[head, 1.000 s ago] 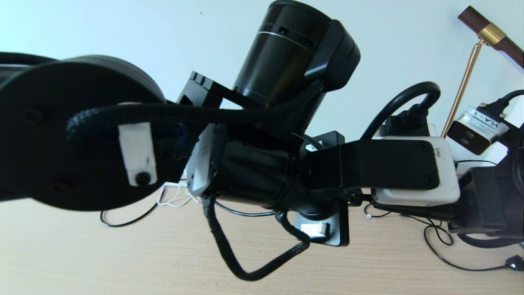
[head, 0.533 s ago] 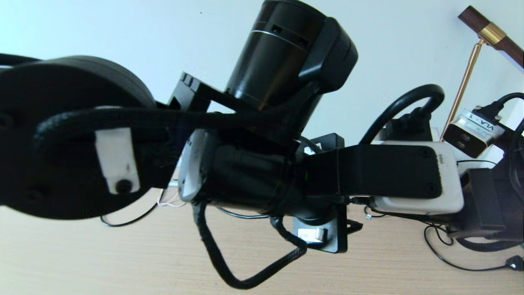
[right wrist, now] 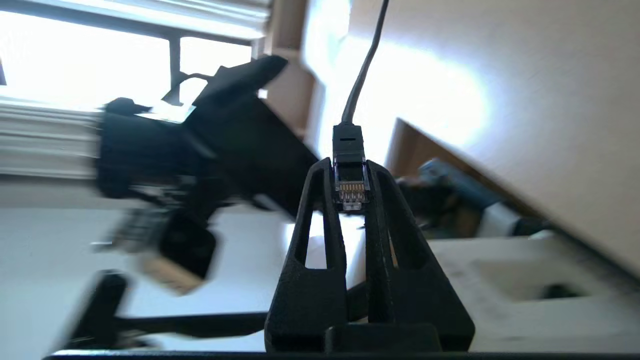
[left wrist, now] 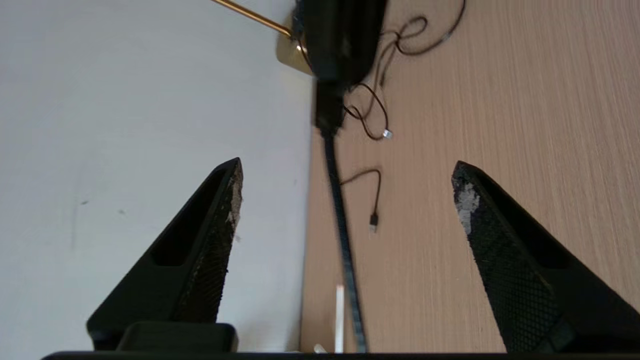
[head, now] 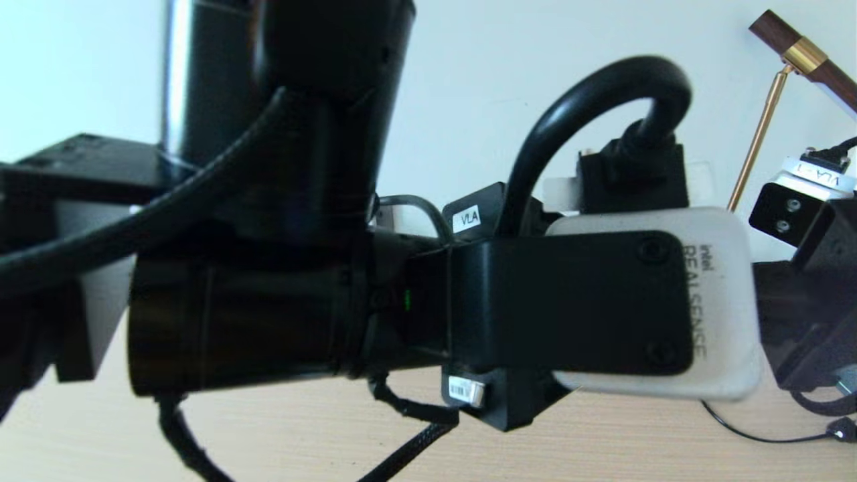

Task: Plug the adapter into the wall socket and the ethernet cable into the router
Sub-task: Hand it to the other hand

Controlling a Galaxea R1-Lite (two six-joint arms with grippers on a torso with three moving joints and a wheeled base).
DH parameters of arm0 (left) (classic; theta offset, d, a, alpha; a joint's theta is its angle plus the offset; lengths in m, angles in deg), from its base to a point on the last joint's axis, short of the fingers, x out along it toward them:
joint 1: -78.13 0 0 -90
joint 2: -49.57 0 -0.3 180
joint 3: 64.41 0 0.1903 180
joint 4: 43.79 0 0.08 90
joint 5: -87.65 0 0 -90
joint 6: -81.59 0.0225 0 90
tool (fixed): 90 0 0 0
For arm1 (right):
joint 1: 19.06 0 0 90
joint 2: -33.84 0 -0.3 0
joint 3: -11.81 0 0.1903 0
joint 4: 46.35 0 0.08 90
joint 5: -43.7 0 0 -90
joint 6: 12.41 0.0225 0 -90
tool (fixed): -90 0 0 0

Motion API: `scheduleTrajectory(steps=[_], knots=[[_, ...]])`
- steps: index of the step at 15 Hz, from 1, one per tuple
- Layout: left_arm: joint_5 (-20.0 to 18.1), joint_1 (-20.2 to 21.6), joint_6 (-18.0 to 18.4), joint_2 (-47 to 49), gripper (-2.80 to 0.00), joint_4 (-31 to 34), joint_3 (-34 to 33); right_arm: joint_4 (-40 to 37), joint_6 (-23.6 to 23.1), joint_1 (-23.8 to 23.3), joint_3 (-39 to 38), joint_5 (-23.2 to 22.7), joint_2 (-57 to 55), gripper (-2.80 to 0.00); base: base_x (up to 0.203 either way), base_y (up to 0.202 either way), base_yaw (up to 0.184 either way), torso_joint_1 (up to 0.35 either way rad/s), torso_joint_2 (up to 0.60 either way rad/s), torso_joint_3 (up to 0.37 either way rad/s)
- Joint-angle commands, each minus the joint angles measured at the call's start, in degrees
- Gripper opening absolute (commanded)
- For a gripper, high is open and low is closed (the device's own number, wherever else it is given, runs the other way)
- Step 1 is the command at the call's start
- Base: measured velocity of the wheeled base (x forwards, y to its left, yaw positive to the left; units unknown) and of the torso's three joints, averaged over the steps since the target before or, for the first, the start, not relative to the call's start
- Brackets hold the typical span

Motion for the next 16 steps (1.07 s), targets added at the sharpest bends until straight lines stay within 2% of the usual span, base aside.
scheduleTrajectory(steps=[1,3,5,8,11,16], knots=[[-0.27,0.18,0.48,-4.27,0.00,-9.94,-8.80,-0.01,7.84,-3.11,2.47,-7.72,-2.40,-2.80,0.000,0.000,0.000,0.000,0.00,0.000],[-1.72,1.97,0.56,-4.35,0.00,-17.77,-12.04,-0.01,13.59,-4.70,4.61,-11.29,-6.90,-2.80,0.000,0.000,0.000,0.000,0.00,0.000],[-5.46,4.58,1.13,-3.10,0.00,-20.68,-12.12,-0.01,17.03,-4.91,5.10,-12.51,-9.05,-2.80,0.000,0.000,0.000,0.000,0.00,0.000],[-8.15,5.18,1.27,-2.36,0.00,-23.97,-12.41,0.06,17.04,-4.91,5.81,-13.50,-11.92,-2.80,0.000,0.000,0.000,0.000,0.00,0.000],[-8.69,5.18,1.27,-1.83,0.00,-25.01,-14.01,0.15,17.03,-4.91,7.97,-15.95,-14.74,-2.80,0.000,0.000,0.000,0.000,0.00,0.000],[-10.90,6.14,1.27,-0.34,0.00,-29.23,-15.98,0.07,18.65,-4.74,10.44,-16.50,-13.70,-2.80,0.000,0.000,0.000,0.000,0.00,0.000]])
